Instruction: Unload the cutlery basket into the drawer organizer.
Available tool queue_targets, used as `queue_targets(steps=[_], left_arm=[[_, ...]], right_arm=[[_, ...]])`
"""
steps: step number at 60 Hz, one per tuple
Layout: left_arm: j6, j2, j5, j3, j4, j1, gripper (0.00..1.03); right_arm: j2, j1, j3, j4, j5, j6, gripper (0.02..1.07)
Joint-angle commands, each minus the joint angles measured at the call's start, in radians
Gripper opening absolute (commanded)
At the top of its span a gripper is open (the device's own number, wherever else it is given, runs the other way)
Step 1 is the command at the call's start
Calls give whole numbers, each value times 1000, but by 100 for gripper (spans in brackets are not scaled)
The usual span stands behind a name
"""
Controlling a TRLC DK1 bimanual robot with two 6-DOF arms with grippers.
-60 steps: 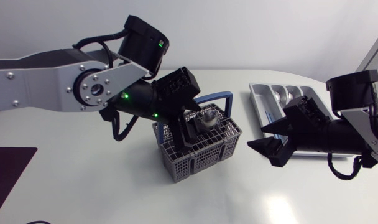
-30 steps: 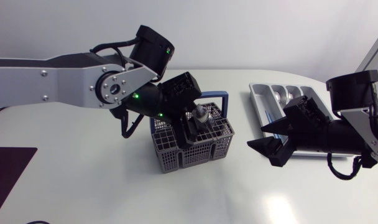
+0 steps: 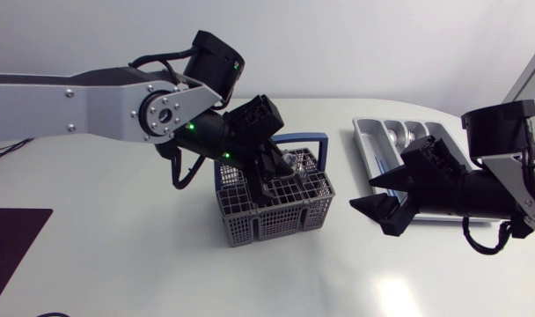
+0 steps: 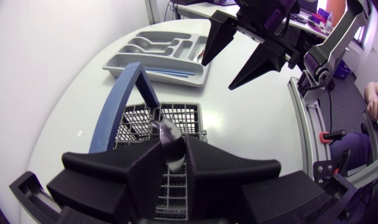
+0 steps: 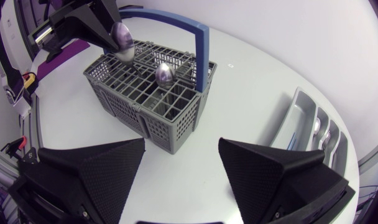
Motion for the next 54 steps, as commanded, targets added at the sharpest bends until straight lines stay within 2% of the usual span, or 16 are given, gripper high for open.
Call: queue_targets(steps=[1, 10, 26, 54], left_arm=[[-7, 27, 14, 32, -13, -2, 16], [-22, 27, 22, 43, -13, 1, 13], [-76, 26, 94, 105, -53, 44, 12], [-157, -36, 98, 103, -47, 60, 12]], right_arm=[[10, 8, -32, 7, 0, -18, 88], [5, 9, -37, 7, 0, -21, 88], [-7, 20, -37, -2, 3, -19, 88], [-12, 39, -31, -11, 6, -10, 88]])
